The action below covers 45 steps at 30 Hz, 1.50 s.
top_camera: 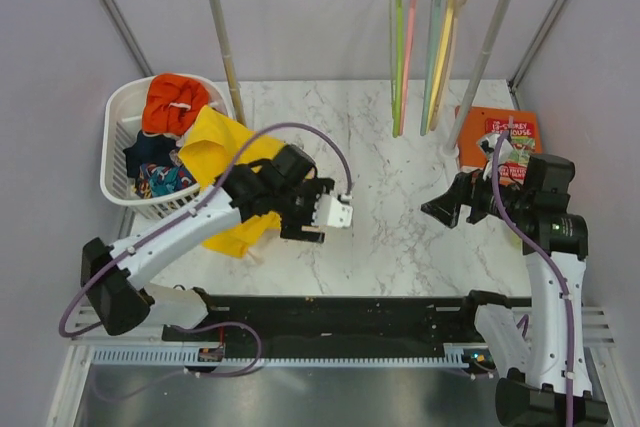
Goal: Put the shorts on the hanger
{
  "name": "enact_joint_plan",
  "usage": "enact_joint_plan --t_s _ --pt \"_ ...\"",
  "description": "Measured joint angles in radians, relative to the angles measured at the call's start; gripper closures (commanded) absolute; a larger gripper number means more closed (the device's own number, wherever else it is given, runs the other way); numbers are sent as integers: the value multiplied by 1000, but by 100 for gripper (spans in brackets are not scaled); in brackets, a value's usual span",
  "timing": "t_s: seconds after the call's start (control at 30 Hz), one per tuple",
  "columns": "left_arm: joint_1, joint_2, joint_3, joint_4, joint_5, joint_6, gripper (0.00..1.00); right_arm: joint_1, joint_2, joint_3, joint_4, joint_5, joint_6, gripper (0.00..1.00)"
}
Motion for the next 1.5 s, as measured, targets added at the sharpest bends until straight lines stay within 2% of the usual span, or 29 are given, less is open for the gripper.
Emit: enact_joint_plan --t_s 0.2,0.3,0.33,0.43,0.53,0.57,0.63,0.67,0.7,0.8,0.93,1.03,1.17,1.27,1.4,1.5 --pt "-196 188 -117 79 -243 114 9 0 3 -11 11 30 20 2" --pt "-243 302 -122 134 -368 158 7 0 2 -12 16 41 21 2" --pt "-255 343 -122 154 -408 172 2 0 2 -12 18 44 21 2" --pt "-275 452 -122 212 -525 209 3 -1 2 -12 22 51 21 2" --pt "-281 534 -123 260 -633 243 26 -1 2 -12 21 60 21 2" --pt "-280 551 -124 270 -666 253 45 -1 2 -12 21 67 20 2" --pt "-280 563 -135 284 -712 269 61 -1 0 -12 21 76 20 2" --pt "-280 561 -145 285 -731 278 78 -2 -1 -12 21 78 21 2" --pt "-281 552 -154 280 -743 283 88 -2 -3 -12 21 82 20 2" --pt "-289 499 -163 230 -743 272 98 -2 -8 -14 24 91 20 2" --pt "-325 322 -103 105 -662 213 98 -3 -23 -44 40 91 20 2" --pt "-348 193 68 35 -562 126 98 -3 -23 -96 77 82 24 2" --pt "-352 52 359 53 -443 -14 98 -3 8 -171 140 64 47 2" --pt "-350 -7 462 82 -405 -93 98 -3 41 -190 166 59 56 2" --pt "-311 -75 489 172 -329 -189 98 -3 63 -192 195 23 70 5" --pt "-282 -138 398 251 -291 -216 98 -3 70 -192 218 -4 89 7"
